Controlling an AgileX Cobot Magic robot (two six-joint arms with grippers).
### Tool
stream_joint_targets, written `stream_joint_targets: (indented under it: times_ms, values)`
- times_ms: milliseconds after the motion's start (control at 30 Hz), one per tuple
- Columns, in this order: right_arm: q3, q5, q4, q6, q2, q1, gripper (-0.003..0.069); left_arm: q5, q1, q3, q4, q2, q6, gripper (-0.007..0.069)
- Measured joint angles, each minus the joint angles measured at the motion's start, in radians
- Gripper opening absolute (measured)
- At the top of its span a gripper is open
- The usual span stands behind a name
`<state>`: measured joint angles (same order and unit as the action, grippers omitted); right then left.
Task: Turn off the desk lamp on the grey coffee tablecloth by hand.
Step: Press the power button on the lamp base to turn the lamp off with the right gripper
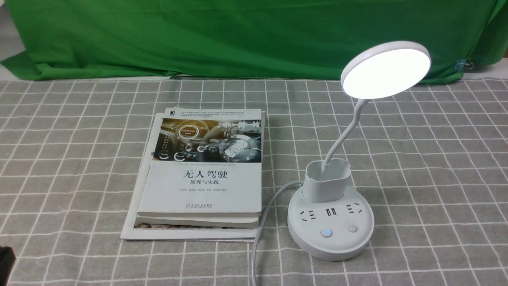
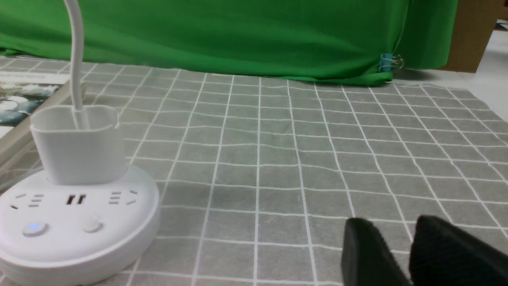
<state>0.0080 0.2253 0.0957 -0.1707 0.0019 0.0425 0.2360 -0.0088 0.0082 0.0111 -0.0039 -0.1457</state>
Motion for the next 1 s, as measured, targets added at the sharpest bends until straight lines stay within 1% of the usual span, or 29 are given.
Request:
stream_joint_targets:
  times_ms: [233,333,367,433,467,500,533,567,733,800,833,900,967,1000]
  values:
    - [0.000,-0.077,0.000,0.027,0.000,0.000,0.0238,0.000,0.000,0.000,0.000,0.000,0.000,0.0001]
    - [0.000,-0.172,0.000,0.075,0.000,0.000,0.0238,0.000,0.000,0.000,0.000,0.000,0.000,0.0001]
    - [0.000,-0.178,0.000,0.084,0.000,0.000,0.0238,0.000,0.000,0.000,0.000,0.000,0.000,0.0001]
    - [0.000,-0.270,0.000,0.153,0.000,0.000,0.0238,0.000,0.000,0.000,0.000,0.000,0.000,0.0001]
    - [0.000,-0.277,0.000,0.158,0.000,0.000,0.0238,0.000,0.000,0.000,0.000,0.000,0.000,0.0001]
    - [0.000,-0.333,0.000,0.201,0.000,0.000,0.0238,0.000,0.000,0.000,0.000,0.000,0.000,0.0001]
    - [0.000,-0.345,0.000,0.206,0.000,0.000,0.0238,0.000,0.000,0.000,0.000,0.000,0.000,0.0001]
    - [0.000,-0.387,0.000,0.237,0.000,0.000,0.0238,0.000,0.000,0.000,0.000,0.000,0.000,0.0001]
    - [0.000,-0.459,0.000,0.264,0.000,0.000,0.0239,0.000,0.000,0.000,0.000,0.000,0.000,0.0001]
    - [0.000,-0.461,0.000,0.284,0.000,0.000,0.0240,0.000,0.000,0.000,0.000,0.000,0.000,0.0001]
    - [-0.003,-0.416,0.000,0.312,0.000,0.000,0.0241,0.000,0.000,0.000,0.000,0.000,0.000,0.0001]
    - [-0.028,-0.332,0.000,0.325,0.019,0.000,0.0241,0.000,0.000,0.000,0.000,0.000,0.000,0.0001]
    - [-0.052,-0.298,0.000,0.329,0.042,0.000,0.0242,0.000,0.000,0.000,0.000,0.000,0.000,0.0001]
    - [-0.099,-0.253,0.000,0.335,0.092,0.000,0.0242,0.000,0.000,0.000,0.000,0.000,0.000,0.0001]
